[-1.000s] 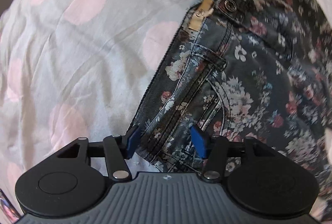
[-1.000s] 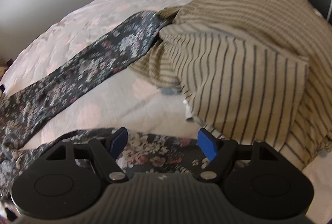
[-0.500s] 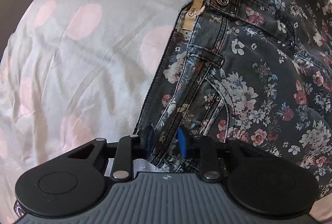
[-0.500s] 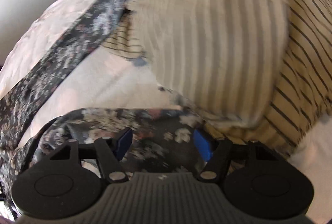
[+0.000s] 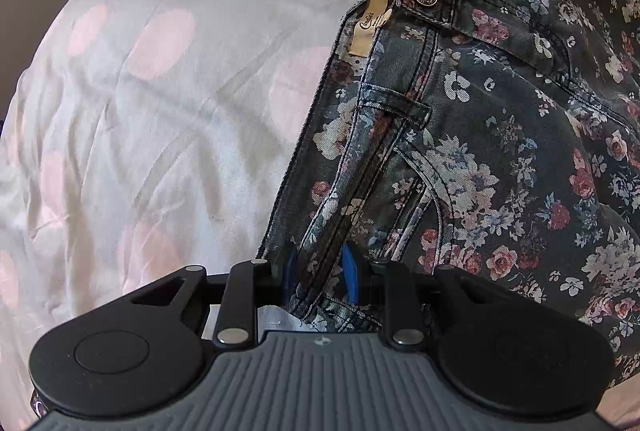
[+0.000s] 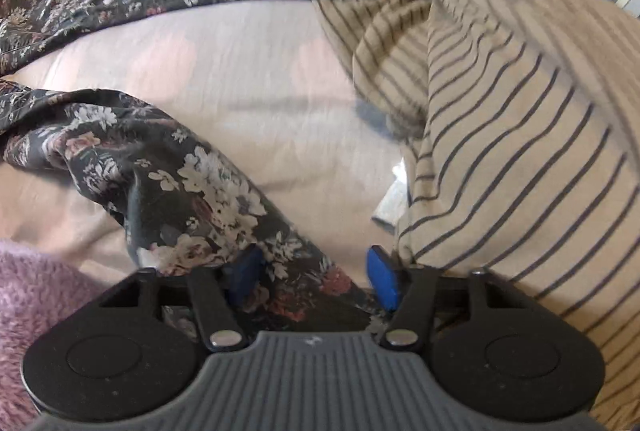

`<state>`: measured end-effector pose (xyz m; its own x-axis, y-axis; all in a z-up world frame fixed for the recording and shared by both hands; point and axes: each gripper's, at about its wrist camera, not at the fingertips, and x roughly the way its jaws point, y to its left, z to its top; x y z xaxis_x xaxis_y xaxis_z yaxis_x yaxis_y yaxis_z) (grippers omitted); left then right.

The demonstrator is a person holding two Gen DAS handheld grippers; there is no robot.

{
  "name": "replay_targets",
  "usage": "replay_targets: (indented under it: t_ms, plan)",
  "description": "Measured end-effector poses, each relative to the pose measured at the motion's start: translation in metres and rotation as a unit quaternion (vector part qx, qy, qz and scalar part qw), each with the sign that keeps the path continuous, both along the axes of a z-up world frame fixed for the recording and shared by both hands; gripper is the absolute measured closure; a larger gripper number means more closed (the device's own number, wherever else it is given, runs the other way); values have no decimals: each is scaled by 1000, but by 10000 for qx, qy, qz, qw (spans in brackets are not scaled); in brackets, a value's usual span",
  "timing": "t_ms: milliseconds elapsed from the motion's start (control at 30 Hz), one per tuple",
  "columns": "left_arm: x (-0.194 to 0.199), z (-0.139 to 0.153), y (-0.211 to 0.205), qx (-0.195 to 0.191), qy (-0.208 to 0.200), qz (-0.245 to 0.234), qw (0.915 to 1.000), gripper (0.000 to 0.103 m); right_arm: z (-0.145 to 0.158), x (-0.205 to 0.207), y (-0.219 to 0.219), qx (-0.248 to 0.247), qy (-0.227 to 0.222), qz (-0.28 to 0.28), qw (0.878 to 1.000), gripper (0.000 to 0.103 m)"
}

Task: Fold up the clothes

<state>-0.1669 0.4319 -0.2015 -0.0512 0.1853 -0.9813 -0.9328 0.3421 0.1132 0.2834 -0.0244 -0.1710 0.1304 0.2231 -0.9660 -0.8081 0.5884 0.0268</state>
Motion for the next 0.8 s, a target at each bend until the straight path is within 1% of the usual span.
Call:
replay_targets:
  t_ms: [33, 67, 133, 200, 300, 367, 433, 500, 533, 567, 633, 667, 733, 800]
  plan:
    - [0, 0, -1, 2, 0, -1, 10000, 81, -2, -1, -1, 21, 72, -62, 10000, 87]
    - [0, 0, -1, 5, 0, -2, 10000, 81, -3, -3, -2, 35, 66, -90, 9999, 88]
    - [-3, 0, 5, 1, -1, -1, 10000, 81, 3, -10, -5, 52, -133, -35, 9999, 97]
    - [-3, -1, 6, -3, 2, 6, 10000, 81, 21, -14, -6, 129, -411, -25, 9991, 100]
    - [-3, -2, 5, -5, 4, 11, 10000, 81, 67, -11, -8, 459, -931, -73, 9946, 100]
    - [-4, -2, 5, -1, -3, 11, 10000, 81, 101, -10, -7, 750, -1301, -72, 9886, 101]
    - [-6, -2, 5, 2, -45, 31, 10000, 81, 134, -10, -1, 1052, -1757, 5, 9788, 101]
    - [-8, -1, 4, 6, -94, 56, 9999, 81, 164, -14, 9, 1368, -2263, 118, 9643, 101]
    - [-9, -1, 4, 8, -122, 71, 9999, 81, 176, -18, 14, 1528, -2496, 176, 9561, 101]
    - [-11, 0, 4, 11, -146, 79, 9999, 81, 183, -23, 20, 1578, -2712, 277, 9491, 101]
    - [-12, 0, 3, 12, -178, 84, 9998, 81, 184, -33, 33, 1388, -3084, 581, 9393, 101]
    - [-13, 0, 3, 9, -188, 85, 9998, 81, 175, -37, 37, 1178, -3132, 715, 9396, 101]
    - [-13, -1, 3, 4, -198, 82, 9998, 81, 149, -40, 40, 780, -3062, 887, 9446, 101]
    - [-13, -2, 3, 0, -191, 68, 9998, 81, 121, -40, 36, 500, -2802, 887, 9545, 101]
